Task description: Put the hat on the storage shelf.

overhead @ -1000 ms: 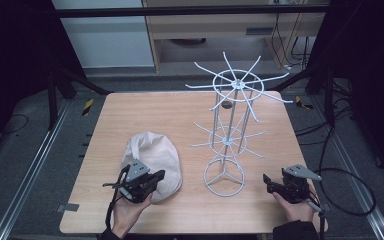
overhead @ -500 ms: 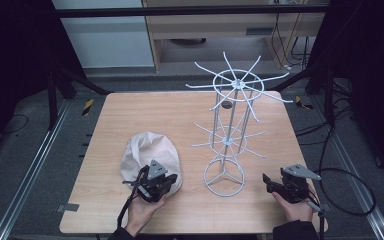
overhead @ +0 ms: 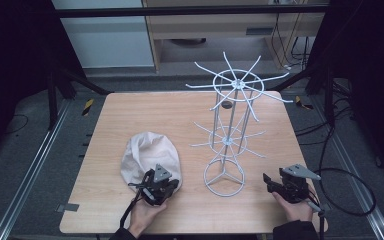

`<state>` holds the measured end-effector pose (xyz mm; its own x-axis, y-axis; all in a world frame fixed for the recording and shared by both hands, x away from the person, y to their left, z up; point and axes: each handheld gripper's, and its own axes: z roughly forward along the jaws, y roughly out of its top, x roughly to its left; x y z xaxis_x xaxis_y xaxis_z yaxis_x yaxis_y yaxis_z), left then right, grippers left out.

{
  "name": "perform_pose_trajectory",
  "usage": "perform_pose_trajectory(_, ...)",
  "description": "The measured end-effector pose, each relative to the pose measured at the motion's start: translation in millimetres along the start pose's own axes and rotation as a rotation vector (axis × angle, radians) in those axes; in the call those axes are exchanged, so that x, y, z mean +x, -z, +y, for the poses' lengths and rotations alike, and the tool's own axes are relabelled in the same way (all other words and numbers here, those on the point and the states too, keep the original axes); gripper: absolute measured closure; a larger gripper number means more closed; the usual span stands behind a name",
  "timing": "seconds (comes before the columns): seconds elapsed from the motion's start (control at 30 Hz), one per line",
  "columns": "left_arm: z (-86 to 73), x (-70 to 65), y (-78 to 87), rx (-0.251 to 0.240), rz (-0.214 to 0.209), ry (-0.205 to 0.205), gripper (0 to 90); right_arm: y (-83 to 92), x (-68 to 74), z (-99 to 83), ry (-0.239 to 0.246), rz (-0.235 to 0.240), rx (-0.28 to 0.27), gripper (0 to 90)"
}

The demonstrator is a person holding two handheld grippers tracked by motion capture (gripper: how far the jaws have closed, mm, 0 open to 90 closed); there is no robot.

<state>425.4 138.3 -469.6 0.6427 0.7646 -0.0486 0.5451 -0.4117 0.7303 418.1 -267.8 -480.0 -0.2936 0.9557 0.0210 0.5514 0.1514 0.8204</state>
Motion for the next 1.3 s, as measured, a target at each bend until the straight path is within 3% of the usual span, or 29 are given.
perform_pose_trajectory(1.0,-23.5,14.8,33.1,0.025,-0.015,0.017,89.7,-0.6,-0.3,-1.6,0.005,-0.005,0.014,34.0)
perform_pose_trajectory(1.17,-20.4,10.7,33.7,0.002,-0.021,0.011,89.8,-0.7,-0.4,-1.5,0.003,-0.004,0.009,34.0)
perform_pose_trajectory(1.3,-9.8,3.0,22.0,-0.012,-0.016,-0.003,89.8,-1.0,-0.8,-1.6,-0.002,-0.002,0.011,34.0)
